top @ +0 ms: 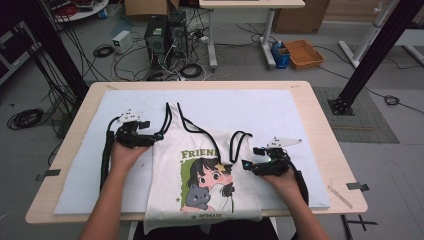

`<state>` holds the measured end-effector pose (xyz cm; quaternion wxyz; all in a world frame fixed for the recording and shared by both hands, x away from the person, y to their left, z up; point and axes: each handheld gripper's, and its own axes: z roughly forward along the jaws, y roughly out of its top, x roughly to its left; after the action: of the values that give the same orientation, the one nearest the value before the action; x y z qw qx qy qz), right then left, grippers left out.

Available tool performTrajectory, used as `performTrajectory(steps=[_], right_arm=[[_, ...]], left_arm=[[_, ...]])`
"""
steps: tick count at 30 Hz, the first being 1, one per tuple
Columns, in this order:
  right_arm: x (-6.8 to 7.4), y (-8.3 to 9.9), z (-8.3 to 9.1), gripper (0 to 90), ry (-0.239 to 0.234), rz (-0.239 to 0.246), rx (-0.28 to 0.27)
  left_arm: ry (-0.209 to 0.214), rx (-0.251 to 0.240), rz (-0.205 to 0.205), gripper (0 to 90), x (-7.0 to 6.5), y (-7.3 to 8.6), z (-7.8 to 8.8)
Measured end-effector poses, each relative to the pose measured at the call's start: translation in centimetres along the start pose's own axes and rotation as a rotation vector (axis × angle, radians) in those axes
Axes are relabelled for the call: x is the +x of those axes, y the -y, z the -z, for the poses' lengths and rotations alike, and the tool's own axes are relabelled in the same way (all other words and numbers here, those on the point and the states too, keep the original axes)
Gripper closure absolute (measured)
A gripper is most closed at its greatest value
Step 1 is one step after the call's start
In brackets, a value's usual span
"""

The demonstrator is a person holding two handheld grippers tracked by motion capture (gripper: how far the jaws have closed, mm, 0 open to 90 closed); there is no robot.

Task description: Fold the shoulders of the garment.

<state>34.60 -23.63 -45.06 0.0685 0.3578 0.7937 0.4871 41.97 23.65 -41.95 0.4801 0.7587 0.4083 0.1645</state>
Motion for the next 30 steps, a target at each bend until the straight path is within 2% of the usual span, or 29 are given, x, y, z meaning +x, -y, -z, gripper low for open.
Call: performTrajectory(steps=[5, 8, 11, 13, 15, 18, 20, 23, 25, 27, 28, 30], right_arm=[[0.0, 0.0, 0.0, 21.9, -0.001, 0.000, 0.002], [0.0, 0.0, 0.0, 21.9, -0.002, -0.001, 0.003], [-0.1, 0.0, 0.0, 21.9, -0.006, -0.008, 0.005], [-0.2, 0.0, -0.1, 21.9, -0.008, -0.013, 0.005], [-0.2, 0.0, -0.1, 21.9, -0.007, -0.013, 0.008], [-0.3, 0.0, -0.1, 21.9, -0.012, -0.018, 0.013], [-0.4, -0.1, -0.1, 21.9, -0.017, -0.022, 0.013], [-0.3, 0.0, -0.1, 21.9, -0.016, -0.027, 0.008], [-0.3, 0.0, -0.1, 21.9, -0.015, -0.019, 0.008], [-0.3, 0.0, -0.1, 21.9, -0.014, -0.019, 0.014], [-0.3, 0.0, -0.2, 21.9, -0.013, -0.018, 0.014], [-0.3, 0.0, -0.1, 22.0, -0.013, -0.017, 0.015]], left_arm=[[-0.019, 0.059, 0.026, 21.3, 1.6, -1.9, -2.7], [-0.029, 0.089, 0.022, 21.3, 2.4, -2.9, -4.4], [-0.058, 0.120, 0.022, 21.3, 3.3, -3.7, -6.1], [-0.104, 0.143, 0.010, 21.3, 4.0, -4.1, -7.0], [-0.117, 0.145, 0.017, 21.3, 4.8, -4.4, -8.0], [-0.127, 0.179, 0.028, 21.3, 5.7, -4.8, -9.5], [-0.136, 0.187, 0.019, 21.7, 6.0, -4.9, -10.3], [-0.150, 0.226, 0.003, 25.8, 6.3, -5.1, -11.4], [-0.173, 0.242, -0.035, 39.4, 6.2, -4.9, -12.0], [-0.181, 0.225, -0.036, 46.9, 6.0, -4.8, -12.2], [-0.177, 0.221, -0.045, 51.5, 5.7, -4.8, -12.2], [-0.152, 0.221, -0.058, 67.7, 5.4, -4.8, -12.1]])
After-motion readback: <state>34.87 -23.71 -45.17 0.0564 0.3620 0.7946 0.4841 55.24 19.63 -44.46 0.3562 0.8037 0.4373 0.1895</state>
